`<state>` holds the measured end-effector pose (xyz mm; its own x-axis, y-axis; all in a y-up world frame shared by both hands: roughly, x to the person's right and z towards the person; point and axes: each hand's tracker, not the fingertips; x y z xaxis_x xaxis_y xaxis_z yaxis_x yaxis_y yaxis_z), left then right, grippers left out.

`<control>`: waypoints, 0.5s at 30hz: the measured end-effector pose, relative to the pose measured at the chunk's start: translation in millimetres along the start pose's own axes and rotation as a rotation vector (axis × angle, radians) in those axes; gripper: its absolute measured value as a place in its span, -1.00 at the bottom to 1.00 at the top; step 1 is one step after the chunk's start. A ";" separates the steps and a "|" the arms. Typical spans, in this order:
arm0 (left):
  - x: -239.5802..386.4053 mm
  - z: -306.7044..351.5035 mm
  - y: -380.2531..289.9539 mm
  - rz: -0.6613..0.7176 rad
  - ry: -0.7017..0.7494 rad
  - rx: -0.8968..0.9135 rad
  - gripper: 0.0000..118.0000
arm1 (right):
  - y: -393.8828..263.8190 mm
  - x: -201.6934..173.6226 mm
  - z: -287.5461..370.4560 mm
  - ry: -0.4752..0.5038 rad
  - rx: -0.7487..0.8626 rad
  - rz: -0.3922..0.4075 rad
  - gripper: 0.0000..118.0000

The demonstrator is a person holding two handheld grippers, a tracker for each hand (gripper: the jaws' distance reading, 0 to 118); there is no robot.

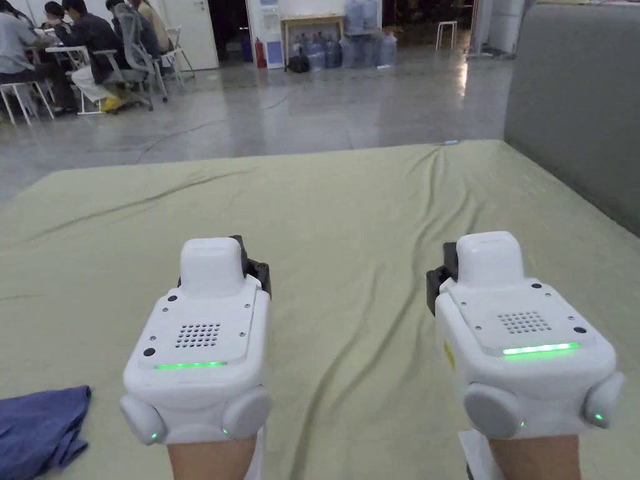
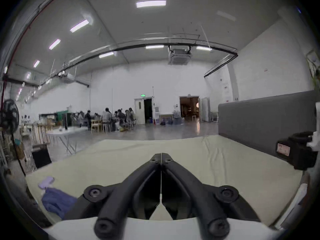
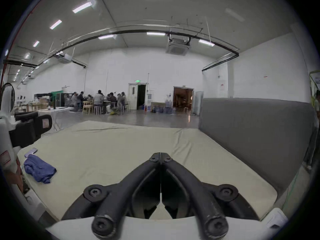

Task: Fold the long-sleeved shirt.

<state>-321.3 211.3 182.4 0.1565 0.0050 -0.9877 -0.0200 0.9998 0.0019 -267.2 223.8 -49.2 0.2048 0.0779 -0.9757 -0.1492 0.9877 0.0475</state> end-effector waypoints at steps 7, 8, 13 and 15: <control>-14.4 6.5 -30.0 -0.035 0.019 -0.073 -1.00 | -29.7 -4.9 1.6 -0.052 -0.028 0.067 -1.00; -16.1 7.2 -32.4 -0.039 0.023 -0.070 -1.00 | -30.2 -4.4 1.3 -0.051 -0.028 0.067 -1.00; -19.3 9.0 -37.1 -0.033 0.010 -0.073 -1.00 | -29.6 -6.9 -0.3 -0.039 -0.025 0.048 -1.00; -18.3 9.1 -37.8 -0.013 0.002 -0.089 -1.00 | -28.8 -10.1 -2.0 -0.026 -0.039 0.041 -1.00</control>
<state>-314.5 173.7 201.8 0.1550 -0.0080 -0.9879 -0.1055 0.9941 -0.0246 -266.9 194.3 -41.1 0.2222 0.1222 -0.9673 -0.1958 0.9775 0.0785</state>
